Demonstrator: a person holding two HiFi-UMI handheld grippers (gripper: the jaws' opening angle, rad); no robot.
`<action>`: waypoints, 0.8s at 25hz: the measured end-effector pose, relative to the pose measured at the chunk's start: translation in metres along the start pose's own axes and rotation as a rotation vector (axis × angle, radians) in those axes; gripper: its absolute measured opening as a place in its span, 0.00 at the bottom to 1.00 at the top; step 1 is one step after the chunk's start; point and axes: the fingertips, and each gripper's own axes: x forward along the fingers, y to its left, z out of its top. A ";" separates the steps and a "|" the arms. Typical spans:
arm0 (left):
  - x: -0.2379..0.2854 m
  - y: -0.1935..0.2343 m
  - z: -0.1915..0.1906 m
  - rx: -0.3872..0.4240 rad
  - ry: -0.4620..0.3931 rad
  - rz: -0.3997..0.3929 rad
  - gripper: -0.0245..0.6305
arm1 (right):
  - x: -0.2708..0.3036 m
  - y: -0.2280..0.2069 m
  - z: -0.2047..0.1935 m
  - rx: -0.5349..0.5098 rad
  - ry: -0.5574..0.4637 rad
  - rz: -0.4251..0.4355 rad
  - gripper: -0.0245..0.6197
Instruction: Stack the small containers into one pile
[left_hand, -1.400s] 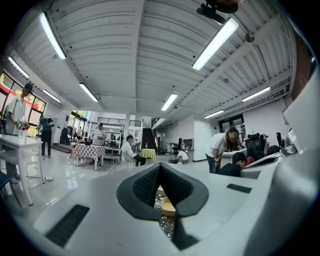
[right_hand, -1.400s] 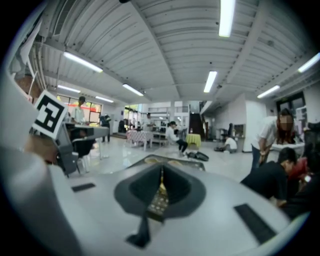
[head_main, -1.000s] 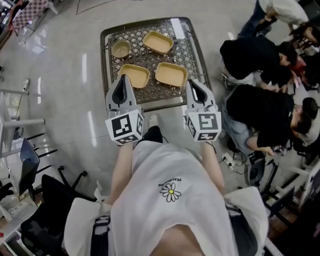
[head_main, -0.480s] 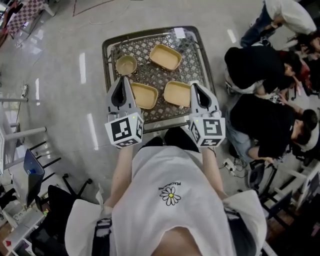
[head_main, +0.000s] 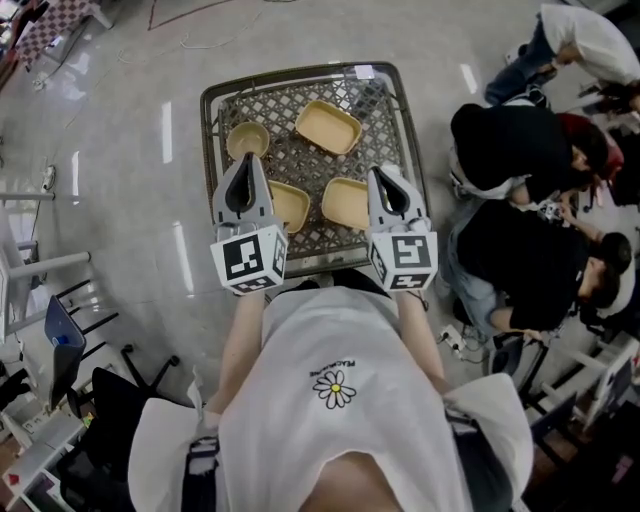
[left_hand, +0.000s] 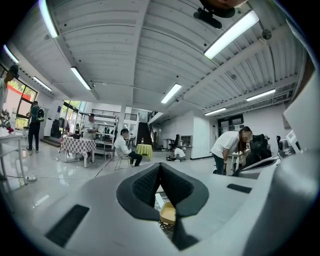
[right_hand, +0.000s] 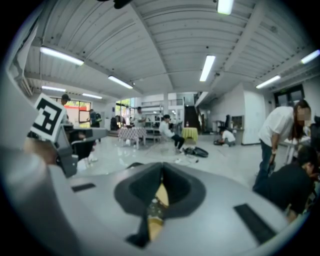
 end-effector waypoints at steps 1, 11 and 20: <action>0.002 -0.003 0.001 0.003 0.001 -0.002 0.07 | 0.000 -0.003 0.000 0.004 0.001 0.005 0.09; 0.030 -0.005 -0.010 0.060 0.061 -0.064 0.07 | 0.026 -0.010 -0.016 0.134 0.082 0.060 0.09; 0.113 -0.036 -0.060 0.147 0.359 -0.370 0.26 | 0.076 -0.029 -0.043 0.443 0.295 0.202 0.21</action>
